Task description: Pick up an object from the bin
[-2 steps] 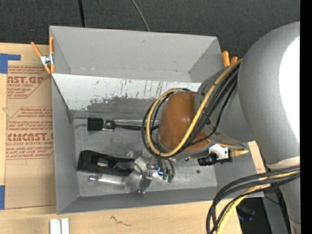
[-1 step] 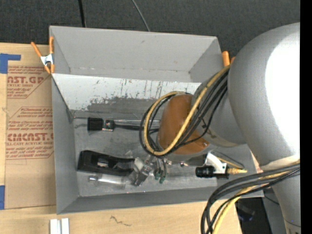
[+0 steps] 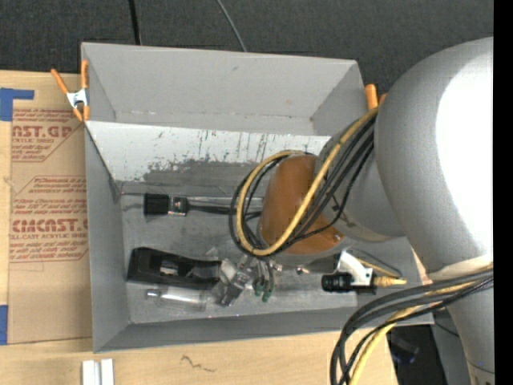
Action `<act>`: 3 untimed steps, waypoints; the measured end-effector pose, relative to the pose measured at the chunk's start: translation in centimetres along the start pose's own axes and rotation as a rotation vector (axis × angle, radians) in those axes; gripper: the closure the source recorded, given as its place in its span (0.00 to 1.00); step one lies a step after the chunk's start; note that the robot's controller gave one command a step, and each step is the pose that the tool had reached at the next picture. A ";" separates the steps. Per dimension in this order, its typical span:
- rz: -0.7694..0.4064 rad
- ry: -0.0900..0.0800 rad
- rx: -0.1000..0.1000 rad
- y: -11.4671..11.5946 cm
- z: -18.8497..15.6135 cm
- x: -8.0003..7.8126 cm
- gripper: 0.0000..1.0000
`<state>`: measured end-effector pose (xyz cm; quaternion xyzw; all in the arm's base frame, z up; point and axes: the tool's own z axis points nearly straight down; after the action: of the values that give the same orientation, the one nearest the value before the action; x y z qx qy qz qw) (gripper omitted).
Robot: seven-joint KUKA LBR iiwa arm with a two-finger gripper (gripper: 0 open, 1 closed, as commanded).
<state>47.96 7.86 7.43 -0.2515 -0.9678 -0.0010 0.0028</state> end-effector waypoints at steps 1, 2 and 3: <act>0.000 -0.001 0.001 -0.1 -0.4 0.1 1.00; 0.002 -0.005 0.000 -0.1 -2.1 0.0 1.00; 0.002 -0.004 0.002 -0.1 -2.5 0.0 1.00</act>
Offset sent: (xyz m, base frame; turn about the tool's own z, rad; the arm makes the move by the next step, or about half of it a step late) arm 0.0001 0.0000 0.0147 0.0000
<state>47.88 7.78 9.97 -0.2523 -0.9677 0.0003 0.0010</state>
